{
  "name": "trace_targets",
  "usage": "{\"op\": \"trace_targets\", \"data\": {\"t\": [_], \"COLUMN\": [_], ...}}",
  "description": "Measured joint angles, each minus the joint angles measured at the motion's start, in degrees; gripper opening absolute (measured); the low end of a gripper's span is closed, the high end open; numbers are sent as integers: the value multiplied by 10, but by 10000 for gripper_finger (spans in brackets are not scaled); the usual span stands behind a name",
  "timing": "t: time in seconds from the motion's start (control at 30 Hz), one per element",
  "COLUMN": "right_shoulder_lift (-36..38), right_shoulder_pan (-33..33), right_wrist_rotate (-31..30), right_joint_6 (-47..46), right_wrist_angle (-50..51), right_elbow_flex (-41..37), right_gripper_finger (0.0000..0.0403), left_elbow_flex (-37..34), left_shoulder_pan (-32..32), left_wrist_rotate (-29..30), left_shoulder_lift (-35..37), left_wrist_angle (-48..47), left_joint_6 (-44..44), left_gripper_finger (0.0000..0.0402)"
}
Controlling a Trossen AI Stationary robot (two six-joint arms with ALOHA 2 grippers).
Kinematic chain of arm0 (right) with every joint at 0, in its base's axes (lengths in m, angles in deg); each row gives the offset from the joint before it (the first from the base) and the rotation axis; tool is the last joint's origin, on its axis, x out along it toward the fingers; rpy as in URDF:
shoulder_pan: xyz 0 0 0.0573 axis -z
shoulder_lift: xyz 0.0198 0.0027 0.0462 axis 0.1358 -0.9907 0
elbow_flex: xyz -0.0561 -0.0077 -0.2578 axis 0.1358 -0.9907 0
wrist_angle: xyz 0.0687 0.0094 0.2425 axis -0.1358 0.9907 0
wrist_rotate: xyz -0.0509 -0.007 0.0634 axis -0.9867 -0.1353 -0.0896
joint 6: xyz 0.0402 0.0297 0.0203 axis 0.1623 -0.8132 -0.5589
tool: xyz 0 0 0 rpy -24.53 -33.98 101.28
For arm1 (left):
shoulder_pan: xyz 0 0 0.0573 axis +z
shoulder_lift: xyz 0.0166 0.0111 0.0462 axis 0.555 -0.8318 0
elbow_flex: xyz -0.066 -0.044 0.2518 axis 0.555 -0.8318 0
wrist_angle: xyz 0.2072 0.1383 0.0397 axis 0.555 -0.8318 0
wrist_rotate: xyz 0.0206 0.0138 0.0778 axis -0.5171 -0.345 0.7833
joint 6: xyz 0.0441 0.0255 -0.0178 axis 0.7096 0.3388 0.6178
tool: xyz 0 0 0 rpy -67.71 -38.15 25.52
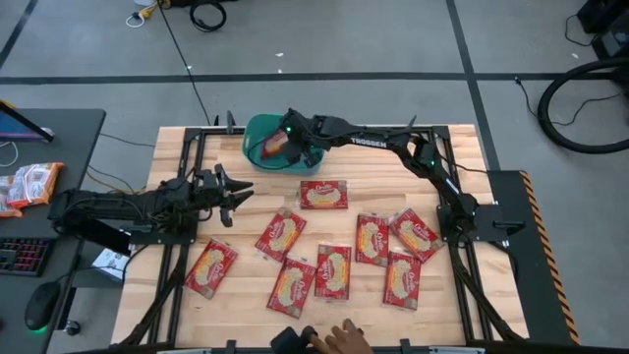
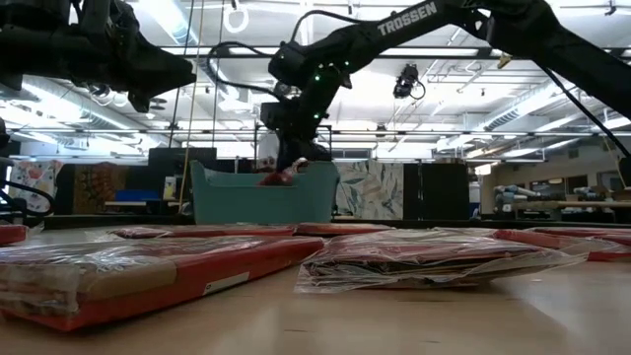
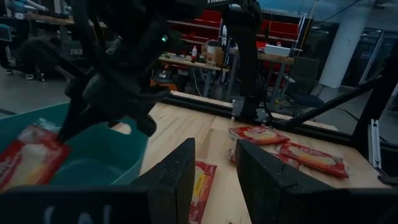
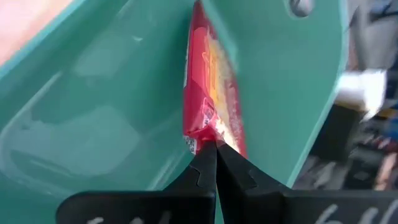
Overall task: Sort popcorn bags into baskets
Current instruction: Put the red popcorn bag into the green bin
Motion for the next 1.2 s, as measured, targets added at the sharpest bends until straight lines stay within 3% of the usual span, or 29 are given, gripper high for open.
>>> {"op": "trace_targets", "data": {"t": [0.13, 0.53, 0.7, 1.2], "right_shoulder_lift": [6, 36, 66, 85], "right_shoulder_pan": [-1, -8, -17, -107], "right_wrist_rotate": [-4, -48, -48, -40], "right_joint_6": [-37, -107, -170, -341], "right_wrist_angle": [50, 72, 84, 240], "right_elbow_flex": [0, 0, 0, 0], "right_gripper_finger": [22, 132, 139, 138], "left_elbow_flex": [0, 0, 0, 0], "left_shoulder_pan": [0, -1, -1, -1], "left_wrist_rotate": [-5, -6, -7, -22], "left_shoulder_lift": [0, 0, 0, 0], "left_wrist_angle": [-1, -1, -1, -25], "left_joint_6": [0, -10, -10, -20], "left_gripper_finger": [121, 121, 121, 121]}}
